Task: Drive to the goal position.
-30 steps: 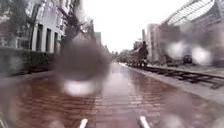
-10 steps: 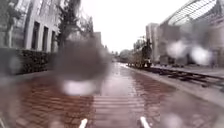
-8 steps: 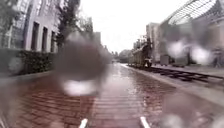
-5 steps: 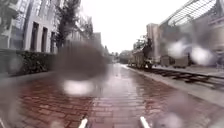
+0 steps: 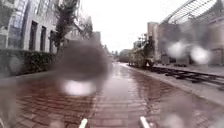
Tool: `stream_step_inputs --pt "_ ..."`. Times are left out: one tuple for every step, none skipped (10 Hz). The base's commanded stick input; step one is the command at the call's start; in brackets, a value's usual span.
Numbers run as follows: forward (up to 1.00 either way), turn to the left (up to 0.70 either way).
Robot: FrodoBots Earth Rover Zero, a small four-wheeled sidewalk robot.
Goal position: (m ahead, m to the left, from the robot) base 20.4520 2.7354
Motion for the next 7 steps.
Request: stream_step_inputs --pt "0.7 0.0" --pt "0.7 0.0" --pt "0.7 0.0" --pt "0.7 0.0" --pt "0.7 0.0" --pt "0.7 0.0" --pt "0.7 0.0"
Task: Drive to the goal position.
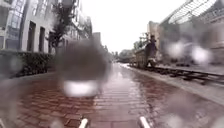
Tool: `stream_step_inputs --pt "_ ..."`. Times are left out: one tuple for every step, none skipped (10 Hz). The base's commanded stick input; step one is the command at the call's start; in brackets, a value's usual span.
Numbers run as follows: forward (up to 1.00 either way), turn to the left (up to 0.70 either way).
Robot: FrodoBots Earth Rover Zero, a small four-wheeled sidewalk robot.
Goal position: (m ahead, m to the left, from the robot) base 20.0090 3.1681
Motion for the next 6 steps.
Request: stream_step_inputs --pt "0.7 0.0" --pt "0.7 0.0" --pt "0.7 0.0" --pt "0.7 0.0" --pt "0.7 0.0" --pt "0.7 0.0"
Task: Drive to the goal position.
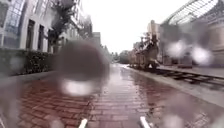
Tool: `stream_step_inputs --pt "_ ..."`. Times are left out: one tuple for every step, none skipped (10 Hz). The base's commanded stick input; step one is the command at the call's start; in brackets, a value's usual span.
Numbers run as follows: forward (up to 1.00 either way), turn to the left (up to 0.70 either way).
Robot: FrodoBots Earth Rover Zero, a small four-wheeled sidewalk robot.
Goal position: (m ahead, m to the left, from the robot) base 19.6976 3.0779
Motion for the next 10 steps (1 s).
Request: stream_step_inputs --pt "0.7 0.0" --pt "0.7 0.0" --pt "0.7 0.0" --pt "0.7 0.0" --pt "0.7 0.0" --pt "0.7 0.0" --pt "0.7 0.0" --pt "0.7 0.0" --pt "0.7 0.0" --pt "0.7 0.0"
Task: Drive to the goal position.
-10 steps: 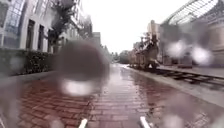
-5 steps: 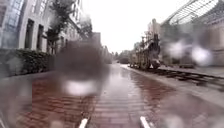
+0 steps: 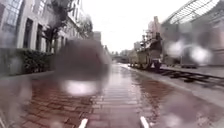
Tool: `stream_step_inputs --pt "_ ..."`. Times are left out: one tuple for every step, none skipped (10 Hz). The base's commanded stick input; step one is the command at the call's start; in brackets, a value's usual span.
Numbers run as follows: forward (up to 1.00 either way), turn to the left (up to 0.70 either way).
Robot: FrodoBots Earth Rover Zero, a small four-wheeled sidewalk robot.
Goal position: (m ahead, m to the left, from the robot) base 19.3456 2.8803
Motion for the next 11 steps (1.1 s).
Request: stream_step_inputs --pt "0.7 0.0" --pt "0.7 0.0" --pt "0.7 0.0" --pt "0.7 0.0" --pt "0.7 0.0" --pt "0.7 0.0" --pt "0.7 0.0" --pt "0.7 0.0" --pt "0.7 0.0" --pt "0.7 0.0" --pt "0.7 0.0"
